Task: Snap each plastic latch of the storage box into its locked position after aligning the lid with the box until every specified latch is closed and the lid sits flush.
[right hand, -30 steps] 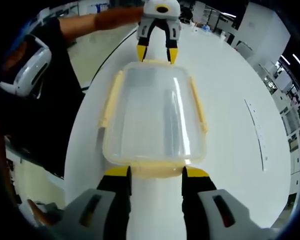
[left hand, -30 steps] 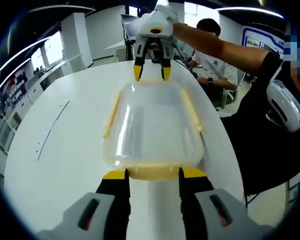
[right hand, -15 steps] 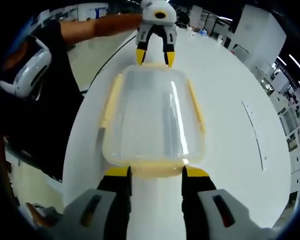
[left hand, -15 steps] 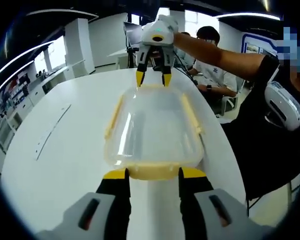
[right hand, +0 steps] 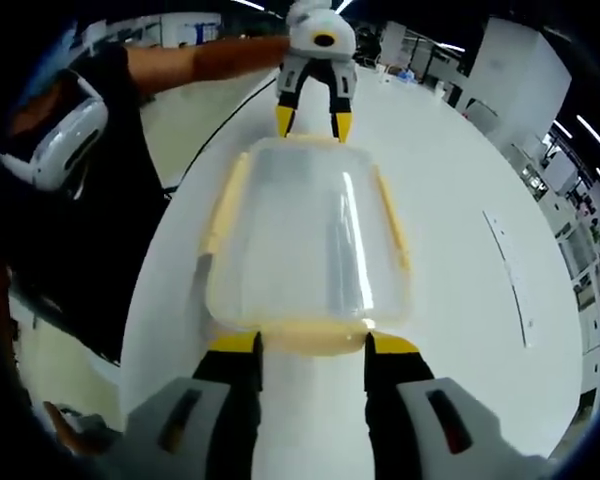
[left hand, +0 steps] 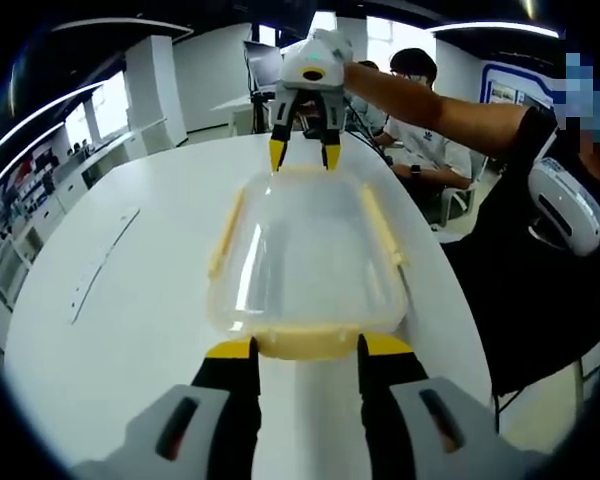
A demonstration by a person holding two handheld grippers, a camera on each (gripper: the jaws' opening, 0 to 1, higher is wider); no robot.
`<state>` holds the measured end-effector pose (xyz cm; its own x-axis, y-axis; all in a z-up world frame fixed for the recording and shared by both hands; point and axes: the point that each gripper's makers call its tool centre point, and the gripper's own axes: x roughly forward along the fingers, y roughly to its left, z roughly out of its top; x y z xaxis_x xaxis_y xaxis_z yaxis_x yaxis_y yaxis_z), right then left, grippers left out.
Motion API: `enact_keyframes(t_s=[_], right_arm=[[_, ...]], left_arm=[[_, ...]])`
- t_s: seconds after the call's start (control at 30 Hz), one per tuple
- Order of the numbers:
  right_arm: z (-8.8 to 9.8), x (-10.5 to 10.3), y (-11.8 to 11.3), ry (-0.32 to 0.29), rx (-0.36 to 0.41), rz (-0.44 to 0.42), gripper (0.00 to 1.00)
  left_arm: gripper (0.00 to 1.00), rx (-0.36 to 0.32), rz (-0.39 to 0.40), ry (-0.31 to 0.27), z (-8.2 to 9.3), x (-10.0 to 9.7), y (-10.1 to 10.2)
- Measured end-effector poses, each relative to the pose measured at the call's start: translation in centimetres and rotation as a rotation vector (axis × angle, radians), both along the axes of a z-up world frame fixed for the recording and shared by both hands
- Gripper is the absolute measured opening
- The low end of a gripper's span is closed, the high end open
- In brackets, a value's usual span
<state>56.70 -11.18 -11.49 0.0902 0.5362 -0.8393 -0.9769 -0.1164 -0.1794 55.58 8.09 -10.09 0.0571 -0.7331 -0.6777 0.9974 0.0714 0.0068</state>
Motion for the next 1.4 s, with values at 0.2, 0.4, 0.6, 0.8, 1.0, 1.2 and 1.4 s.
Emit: enact_keyframes(t_s=[0.2,0.4,0.6,0.8,1.0,1.2,1.4], right_arm=[[-2.8,-0.8,-0.2,-0.003,-0.119,0.022,0.55],[-2.4,-1.7,0.0,0.045,-0.072,0.008,0.74],[-3.1,-2.9,-0.8,0.128,-0.094,-0.074,1.00],[-1.5,-2.6,-0.8,0.137,-0.015,-0.156,1.00],[-0.6,-2.5,-1.5,0.105,-0.022,-0.180,1.00],[0.6,-2.8,-1.9,0.084,-0.029,-0.181,1.00],[1.9,-2.7,-1.7,0.066,-0.020,-0.179,1.00]], left_arm=[[0.36,0.004,0.001,-0.002,0.0,0.0,0.0],[0.50,-0.014,-0.013,0.004,-0.1,-0.4,0.2],[1.00,-0.019,0.022,0.001,-1.0,-0.2,-0.4],[1.00,-0.014,0.066,0.011,-0.6,-0.4,-0.1],[1.00,-0.004,0.109,-0.001,0.5,-0.4,0.5],[1.00,0.022,0.117,-0.022,1.4,-1.1,0.9],[1.00,0.050,0.114,-0.040,2.7,-1.3,1.1]])
